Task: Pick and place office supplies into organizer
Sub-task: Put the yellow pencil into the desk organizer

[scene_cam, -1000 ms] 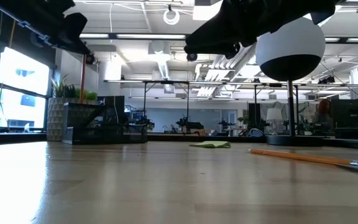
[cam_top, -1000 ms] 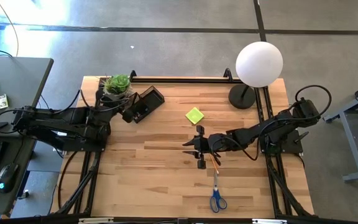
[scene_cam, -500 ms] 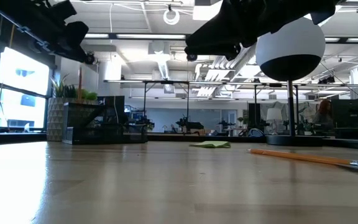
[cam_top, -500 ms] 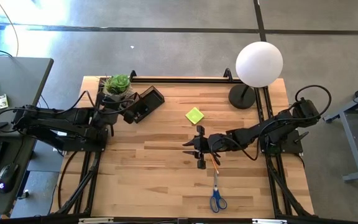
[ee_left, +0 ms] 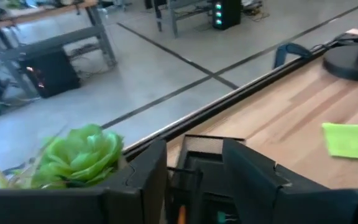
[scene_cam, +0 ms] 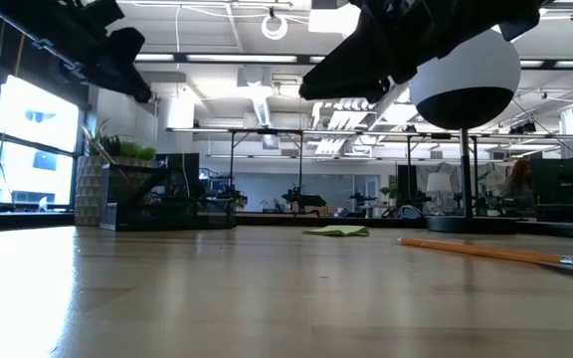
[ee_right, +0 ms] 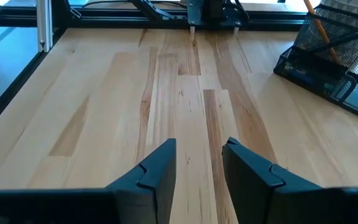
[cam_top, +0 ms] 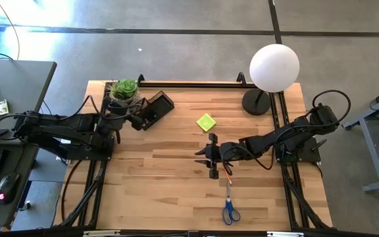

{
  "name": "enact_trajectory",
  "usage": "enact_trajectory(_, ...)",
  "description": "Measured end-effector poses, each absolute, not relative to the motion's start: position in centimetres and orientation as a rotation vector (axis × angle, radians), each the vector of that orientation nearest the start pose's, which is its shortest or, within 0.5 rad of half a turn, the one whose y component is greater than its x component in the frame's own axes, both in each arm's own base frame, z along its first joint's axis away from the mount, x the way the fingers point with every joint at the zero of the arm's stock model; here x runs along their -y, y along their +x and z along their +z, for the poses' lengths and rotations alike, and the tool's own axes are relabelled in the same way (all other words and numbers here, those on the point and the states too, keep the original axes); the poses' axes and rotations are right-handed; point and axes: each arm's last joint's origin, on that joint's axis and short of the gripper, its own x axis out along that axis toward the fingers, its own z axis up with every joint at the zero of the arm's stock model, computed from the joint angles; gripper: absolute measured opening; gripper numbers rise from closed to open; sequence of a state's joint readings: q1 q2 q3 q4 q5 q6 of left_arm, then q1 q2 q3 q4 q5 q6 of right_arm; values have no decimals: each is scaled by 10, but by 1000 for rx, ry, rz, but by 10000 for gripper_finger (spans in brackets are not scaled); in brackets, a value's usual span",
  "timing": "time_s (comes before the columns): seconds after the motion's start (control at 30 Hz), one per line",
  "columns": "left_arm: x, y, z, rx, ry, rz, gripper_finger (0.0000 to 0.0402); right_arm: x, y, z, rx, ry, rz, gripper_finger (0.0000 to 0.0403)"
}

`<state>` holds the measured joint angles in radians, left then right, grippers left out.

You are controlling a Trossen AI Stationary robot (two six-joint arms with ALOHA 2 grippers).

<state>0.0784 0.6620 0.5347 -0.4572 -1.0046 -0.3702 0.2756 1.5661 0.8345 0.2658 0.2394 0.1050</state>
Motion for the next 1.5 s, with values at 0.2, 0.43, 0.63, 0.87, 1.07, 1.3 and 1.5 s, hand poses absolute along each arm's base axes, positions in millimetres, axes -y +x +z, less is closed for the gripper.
enact_trajectory(0.2,-32,136,275,-302,-130,931,137,-82,315,203,-481,-22,15,122)
enact_trajectory(0.43,-23,158,285,-271,-136,482,123,-84,313,201,-523,-60,101,122)
enact_trajectory(0.63,-22,194,264,-391,-101,348,111,-93,305,205,-730,-227,-13,122)
enact_trajectory(0.87,-21,235,245,-372,-48,160,106,-112,287,232,-1039,-191,-22,122)
enact_trajectory(1.07,-18,252,239,-309,-41,18,106,-132,258,231,-1250,-391,222,122)
enact_trajectory(1.3,-18,256,242,-327,-30,11,106,-145,257,216,-1217,-715,447,122)
enact_trajectory(1.5,-19,256,242,-366,-14,39,106,-147,267,188,-1275,-943,633,122)
